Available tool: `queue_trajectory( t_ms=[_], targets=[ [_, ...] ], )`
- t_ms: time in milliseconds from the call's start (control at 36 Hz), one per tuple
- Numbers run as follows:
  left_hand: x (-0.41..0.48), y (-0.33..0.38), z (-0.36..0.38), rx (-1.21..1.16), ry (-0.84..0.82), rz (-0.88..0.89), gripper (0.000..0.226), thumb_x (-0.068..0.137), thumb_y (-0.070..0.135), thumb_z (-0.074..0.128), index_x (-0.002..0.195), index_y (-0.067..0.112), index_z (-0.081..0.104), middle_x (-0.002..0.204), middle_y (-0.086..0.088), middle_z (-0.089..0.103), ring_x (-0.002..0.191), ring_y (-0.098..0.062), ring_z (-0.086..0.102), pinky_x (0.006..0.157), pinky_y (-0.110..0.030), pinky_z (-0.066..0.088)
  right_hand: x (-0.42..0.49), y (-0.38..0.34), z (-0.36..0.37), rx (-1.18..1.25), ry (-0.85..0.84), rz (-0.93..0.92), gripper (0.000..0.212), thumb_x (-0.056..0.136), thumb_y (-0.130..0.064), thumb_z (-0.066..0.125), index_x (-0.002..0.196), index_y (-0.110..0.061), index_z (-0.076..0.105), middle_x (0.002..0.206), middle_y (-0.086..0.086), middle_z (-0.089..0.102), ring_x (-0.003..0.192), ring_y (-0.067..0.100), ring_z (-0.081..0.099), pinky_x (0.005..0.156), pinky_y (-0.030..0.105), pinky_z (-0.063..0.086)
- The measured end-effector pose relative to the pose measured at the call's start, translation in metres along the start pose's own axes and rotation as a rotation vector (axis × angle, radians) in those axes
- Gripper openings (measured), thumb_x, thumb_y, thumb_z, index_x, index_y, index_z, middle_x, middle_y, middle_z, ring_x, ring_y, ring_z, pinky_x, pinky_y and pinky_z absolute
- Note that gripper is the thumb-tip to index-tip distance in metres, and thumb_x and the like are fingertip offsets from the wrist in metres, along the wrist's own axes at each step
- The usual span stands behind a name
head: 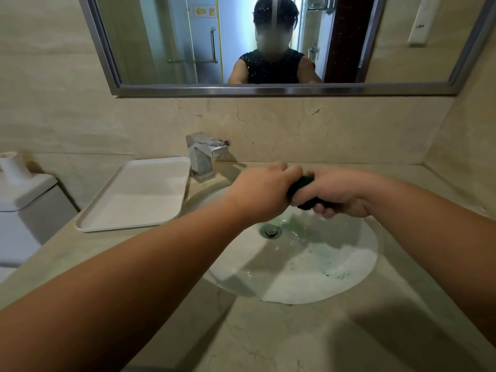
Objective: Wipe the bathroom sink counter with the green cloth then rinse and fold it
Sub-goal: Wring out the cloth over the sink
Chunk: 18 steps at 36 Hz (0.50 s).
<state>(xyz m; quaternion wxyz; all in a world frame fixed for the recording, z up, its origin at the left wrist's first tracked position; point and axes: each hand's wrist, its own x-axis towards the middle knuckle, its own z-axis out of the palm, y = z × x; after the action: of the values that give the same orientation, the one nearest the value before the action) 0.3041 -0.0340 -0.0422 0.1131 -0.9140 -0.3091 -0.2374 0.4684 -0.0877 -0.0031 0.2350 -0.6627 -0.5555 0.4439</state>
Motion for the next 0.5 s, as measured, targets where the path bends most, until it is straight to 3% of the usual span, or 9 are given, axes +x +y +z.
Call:
queue_trajectory(
  t_ms=[56,111,194,250,306,361,417,500],
  targets=[
    [0.003,-0.006,-0.01,-0.144,-0.056,-0.187,0.02,0.092,0.026,0.062,0.11,0.019,0.059,0.09,-0.005,0.067,0.08,-0.035,0.066,0.059,-0.035,0.049,-0.002,-0.004,0.002,0.126,0.131,-0.098,0.04,0.085,-0.006,0.075,0.121,-0.008,0.057,0.091,0.013,0.069,0.058,0.017,0.058,0.052,0.032,0.05],
    [0.008,-0.015,-0.019,-0.48,-0.168,-0.43,0.021,0.091,0.02,0.063,0.112,0.017,0.064,0.081,-0.002,0.065,0.071,-0.024,0.063,0.056,-0.03,0.046,-0.006,-0.006,0.008,0.058,0.33,-0.27,0.055,0.085,-0.011,0.075,0.135,-0.018,0.052,0.109,0.008,0.069,0.078,0.017,0.069,0.066,0.035,0.061],
    [0.013,-0.029,-0.033,-1.075,-0.328,-0.737,0.015,0.091,0.009,0.058,0.105,0.009,0.059,0.069,-0.002,0.05,0.049,-0.012,0.04,0.041,-0.022,0.029,-0.01,0.002,0.018,-0.409,0.552,-0.588,0.075,0.086,-0.018,0.068,0.154,-0.026,0.038,0.141,-0.003,0.05,0.118,0.016,0.057,0.096,0.036,0.053],
    [0.015,-0.035,-0.042,-1.311,-0.477,-0.823,0.004,0.09,0.009,0.052,0.091,0.013,0.051,0.063,0.002,0.042,0.045,-0.009,0.029,0.037,-0.019,0.021,-0.009,0.012,0.021,-0.767,0.617,-0.734,0.082,0.085,-0.013,0.065,0.159,-0.02,0.031,0.156,0.001,0.038,0.139,0.024,0.041,0.112,0.045,0.041],
    [0.016,-0.04,-0.049,-1.487,-0.695,-0.824,0.014,0.089,0.009,0.049,0.076,0.016,0.05,0.059,0.005,0.038,0.041,-0.006,0.027,0.033,-0.016,0.019,-0.006,0.019,0.021,-1.039,0.736,-0.842,0.084,0.082,-0.008,0.061,0.16,-0.014,0.031,0.164,0.007,0.034,0.149,0.032,0.032,0.117,0.052,0.034],
    [0.016,-0.039,-0.056,-1.521,-0.92,-0.717,0.024,0.087,0.01,0.05,0.065,0.018,0.056,0.057,0.006,0.037,0.039,-0.005,0.028,0.032,-0.016,0.018,-0.003,0.018,0.017,-1.163,0.835,-0.982,0.076,0.084,-0.006,0.056,0.157,-0.01,0.037,0.163,0.012,0.037,0.15,0.037,0.034,0.118,0.055,0.03],
    [0.016,-0.033,-0.059,-1.383,-1.062,-0.584,0.037,0.092,0.009,0.051,0.059,0.022,0.06,0.056,0.006,0.034,0.04,-0.005,0.026,0.036,-0.018,0.012,-0.002,0.013,0.016,-1.187,0.868,-1.142,0.062,0.09,-0.007,0.054,0.152,-0.009,0.047,0.154,0.017,0.049,0.14,0.041,0.046,0.112,0.056,0.037],
    [0.018,-0.018,-0.064,-1.069,-1.066,-0.5,0.049,0.097,0.014,0.065,0.051,0.025,0.053,0.054,0.005,0.032,0.044,-0.009,0.021,0.043,-0.024,0.009,-0.001,0.006,0.016,-1.205,0.792,-1.166,0.052,0.092,-0.013,0.06,0.144,-0.009,0.054,0.118,0.018,0.065,0.093,0.037,0.061,0.073,0.048,0.052]
  ],
)
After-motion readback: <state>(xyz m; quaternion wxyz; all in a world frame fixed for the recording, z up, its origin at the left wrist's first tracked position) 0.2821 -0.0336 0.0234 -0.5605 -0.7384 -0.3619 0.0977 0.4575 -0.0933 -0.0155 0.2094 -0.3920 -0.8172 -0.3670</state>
